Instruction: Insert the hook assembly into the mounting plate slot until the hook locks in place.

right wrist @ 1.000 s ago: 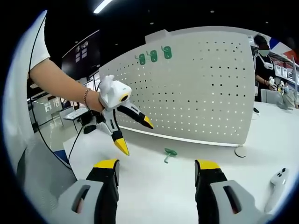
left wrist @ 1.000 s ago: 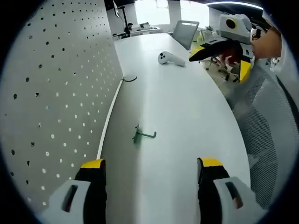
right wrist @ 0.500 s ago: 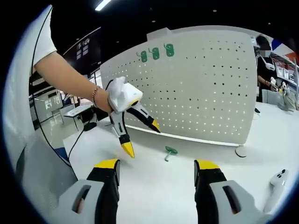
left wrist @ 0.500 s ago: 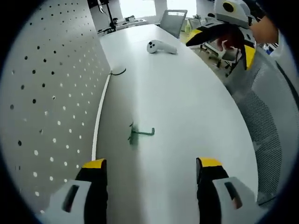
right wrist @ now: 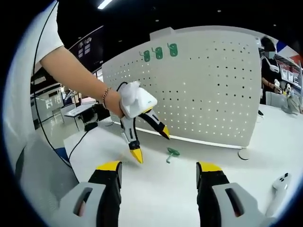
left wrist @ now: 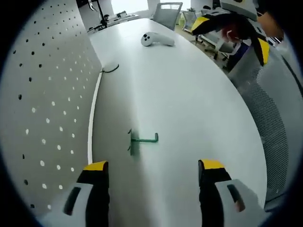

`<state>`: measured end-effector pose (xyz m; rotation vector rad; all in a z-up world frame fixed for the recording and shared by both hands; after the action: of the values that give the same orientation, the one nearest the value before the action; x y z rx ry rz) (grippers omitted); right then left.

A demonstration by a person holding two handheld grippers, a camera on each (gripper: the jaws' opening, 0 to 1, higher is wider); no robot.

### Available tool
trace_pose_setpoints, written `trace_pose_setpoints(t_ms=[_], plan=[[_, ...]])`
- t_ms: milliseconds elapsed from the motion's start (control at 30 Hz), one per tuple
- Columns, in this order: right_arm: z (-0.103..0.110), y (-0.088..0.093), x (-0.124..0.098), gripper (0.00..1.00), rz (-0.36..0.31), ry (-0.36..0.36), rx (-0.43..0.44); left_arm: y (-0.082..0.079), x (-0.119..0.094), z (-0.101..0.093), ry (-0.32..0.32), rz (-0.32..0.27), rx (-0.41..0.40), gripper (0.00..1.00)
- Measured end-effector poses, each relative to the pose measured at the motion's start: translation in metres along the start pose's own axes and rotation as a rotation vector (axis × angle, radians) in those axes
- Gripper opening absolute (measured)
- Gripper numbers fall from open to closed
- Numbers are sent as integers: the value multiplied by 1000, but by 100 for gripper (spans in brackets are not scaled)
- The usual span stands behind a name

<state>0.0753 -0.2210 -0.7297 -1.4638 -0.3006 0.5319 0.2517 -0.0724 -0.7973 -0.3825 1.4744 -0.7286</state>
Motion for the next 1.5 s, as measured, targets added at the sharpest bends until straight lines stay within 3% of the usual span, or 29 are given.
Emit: trace_pose_setpoints(t_ms=[200,533,800,1067,1333,1500], plan=[[-1,0,0,62,2,2,1,-1,11,7,24,33,38,79],[-3,0,-1,61,-3,15,13,-4,21,13,54,48,24,79],[-7,-1,-2,60,-24,30,39,0,24,15,88,38,-39,77],[-7,-1,-2,60,-32,29,49,-1,23,15,90,22,-31,78],[-8,-1,-3,60,-33,38,50,-2,22,16,91,-14,-29,62],[-8,-1,-4,59,-34,40,50,-1,22,24,71,-20,-52,46]])
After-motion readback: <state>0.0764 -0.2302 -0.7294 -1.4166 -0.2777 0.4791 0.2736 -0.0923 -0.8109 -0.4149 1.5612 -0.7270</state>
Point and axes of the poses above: the point that each gripper's makers call its tool centre point, and the gripper's own axes: x roughly forward along the fingers, z roughly to its left, y roughly out of its underside, the point moved 8 cm from there along -x, roughly backward along the fingers, and after that the axes turned 13 degrees about -z, right-handed, at the moved point
